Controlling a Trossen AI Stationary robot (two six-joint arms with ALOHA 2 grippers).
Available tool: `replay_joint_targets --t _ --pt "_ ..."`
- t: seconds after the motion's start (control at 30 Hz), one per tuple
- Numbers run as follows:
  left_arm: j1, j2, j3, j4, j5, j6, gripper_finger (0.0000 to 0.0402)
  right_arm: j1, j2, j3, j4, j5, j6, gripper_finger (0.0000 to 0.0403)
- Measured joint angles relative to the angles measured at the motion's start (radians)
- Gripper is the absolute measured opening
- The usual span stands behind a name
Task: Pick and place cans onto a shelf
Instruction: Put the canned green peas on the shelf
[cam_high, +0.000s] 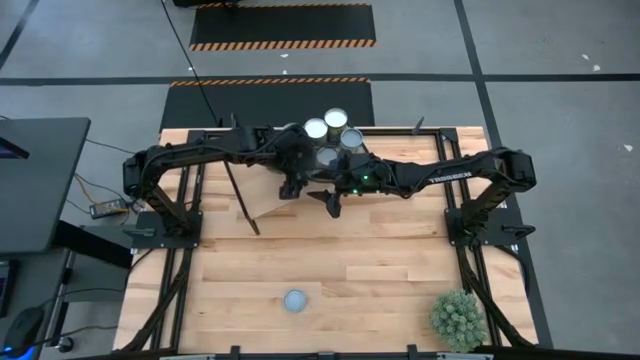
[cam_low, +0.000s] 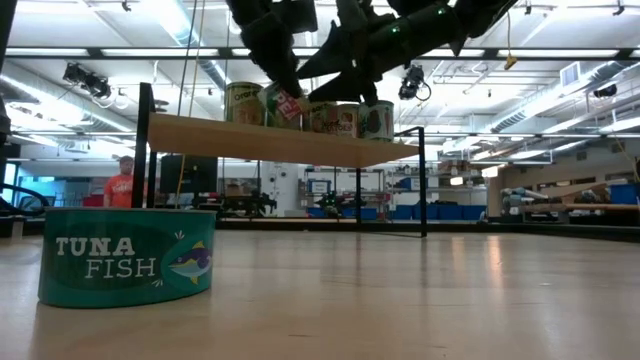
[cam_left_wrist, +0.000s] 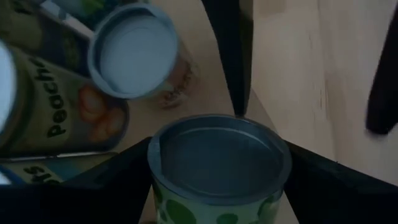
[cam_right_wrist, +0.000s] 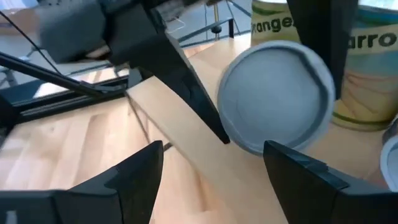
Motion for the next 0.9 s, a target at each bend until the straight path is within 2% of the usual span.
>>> replay_joint_targets --t 0.13,0.23,0.33,0.53,0.9 --pt "-0.006 0.000 0.000 -0.021 -0.001 0.023 0.0318 0.007 -0.064 0.001 -0.088 0.015 0.035 0.0283" --pt "-0.006 0.000 0.000 -0.020 -0.001 0.031 0.0318 0.016 -0.110 0.001 -0.220 0.020 0.065 0.0283" --pt "-0.002 0.000 0.000 -0.022 -0.001 0.039 0.0318 0.022 -0.153 0.042 -0.415 0.023 0.119 0.0283" --pt "0.002 0.000 0.000 0.007 0.000 0.035 0.0318 0.046 -0.198 0.155 -0.777 0.037 0.123 0.0283" --pt "0.002 0.000 0.000 0.009 -0.002 0.031 0.0318 0.102 -0.419 0.050 -0.880 0.072 0.168 0.0283"
